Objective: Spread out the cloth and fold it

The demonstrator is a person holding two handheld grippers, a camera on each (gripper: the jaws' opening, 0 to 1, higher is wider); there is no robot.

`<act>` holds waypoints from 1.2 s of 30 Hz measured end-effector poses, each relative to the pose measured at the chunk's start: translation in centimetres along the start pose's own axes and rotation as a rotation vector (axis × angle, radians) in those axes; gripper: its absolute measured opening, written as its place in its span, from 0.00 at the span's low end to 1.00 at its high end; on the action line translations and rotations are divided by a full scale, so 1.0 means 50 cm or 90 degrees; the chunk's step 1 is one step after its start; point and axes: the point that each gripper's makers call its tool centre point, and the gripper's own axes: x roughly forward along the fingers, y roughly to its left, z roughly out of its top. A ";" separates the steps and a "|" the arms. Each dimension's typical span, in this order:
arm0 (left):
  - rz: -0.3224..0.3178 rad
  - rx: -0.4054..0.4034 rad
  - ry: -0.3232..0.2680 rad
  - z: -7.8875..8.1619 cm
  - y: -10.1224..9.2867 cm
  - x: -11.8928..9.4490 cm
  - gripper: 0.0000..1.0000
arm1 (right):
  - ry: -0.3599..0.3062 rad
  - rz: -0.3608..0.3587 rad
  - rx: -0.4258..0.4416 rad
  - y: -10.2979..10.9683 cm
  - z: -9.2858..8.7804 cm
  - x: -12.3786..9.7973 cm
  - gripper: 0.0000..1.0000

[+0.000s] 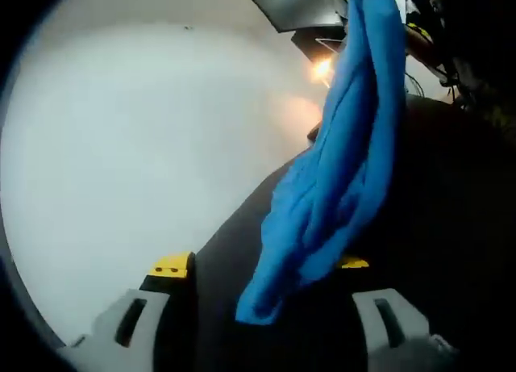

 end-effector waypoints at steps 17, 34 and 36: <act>0.063 -0.117 -0.026 0.106 0.147 -0.078 0.00 | -0.131 -0.084 -0.009 -0.151 0.180 -0.141 0.00; 0.202 -0.120 -0.070 0.647 0.421 -0.189 0.00 | -0.149 -0.216 -0.220 -0.298 0.524 -0.366 0.00; 0.190 -0.075 -0.054 0.724 0.430 -0.208 0.00 | -0.129 -0.228 -0.225 -0.301 0.551 -0.379 0.00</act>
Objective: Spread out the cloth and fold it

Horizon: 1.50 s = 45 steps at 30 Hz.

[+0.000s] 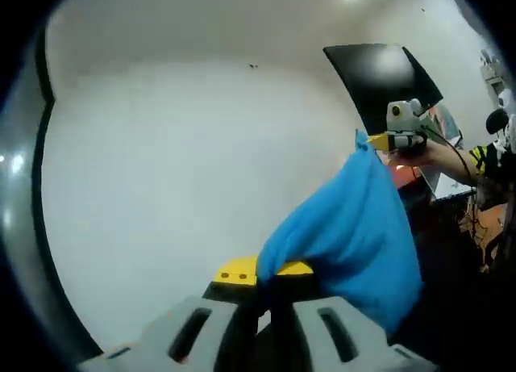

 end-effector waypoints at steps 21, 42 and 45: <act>-0.151 -0.312 0.196 -0.191 -0.050 0.192 0.00 | 0.164 -0.074 -0.042 -0.197 -0.187 0.086 0.00; -0.289 -0.054 0.216 -0.479 -0.456 -0.166 0.00 | 0.221 0.112 0.153 0.307 -0.396 -0.227 0.00; -0.345 -0.104 0.259 -0.554 -0.550 -0.224 0.00 | 0.238 0.103 0.149 0.388 -0.468 -0.283 0.00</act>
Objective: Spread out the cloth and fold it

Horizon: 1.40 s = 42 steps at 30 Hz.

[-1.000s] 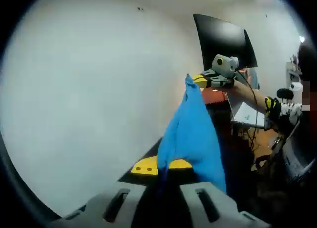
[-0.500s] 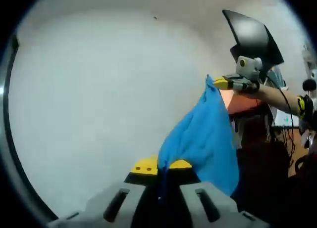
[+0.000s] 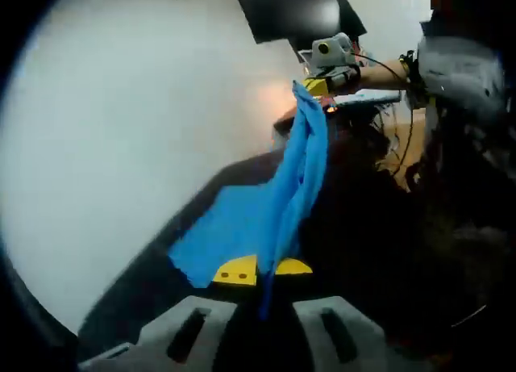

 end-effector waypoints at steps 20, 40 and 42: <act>0.037 0.140 0.035 -0.067 -0.143 0.002 0.01 | 0.136 0.073 -0.118 0.142 -0.209 -0.061 0.00; 0.117 0.245 -0.048 -0.045 -0.136 -0.035 0.01 | 0.128 0.085 -0.133 0.145 -0.196 -0.069 0.00; 0.125 0.260 -0.057 -0.039 -0.134 -0.032 0.04 | 0.125 0.086 -0.139 0.143 -0.189 -0.069 0.00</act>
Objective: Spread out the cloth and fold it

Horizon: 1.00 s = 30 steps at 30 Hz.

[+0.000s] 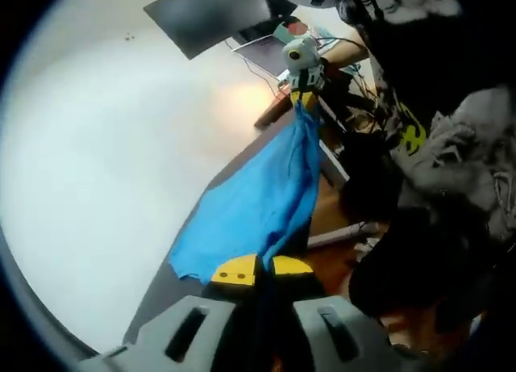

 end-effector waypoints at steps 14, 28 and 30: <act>-0.010 0.154 -0.025 0.024 -0.020 0.034 0.22 | 0.001 -0.001 -0.015 -0.004 0.006 0.001 0.00; -0.037 0.051 -0.002 0.030 0.020 0.008 0.00 | -0.014 0.006 0.004 -0.022 0.029 -0.005 0.00; -0.029 0.044 -0.004 0.042 0.035 0.004 0.00 | -0.030 -0.007 -0.005 -0.033 0.053 -0.014 0.00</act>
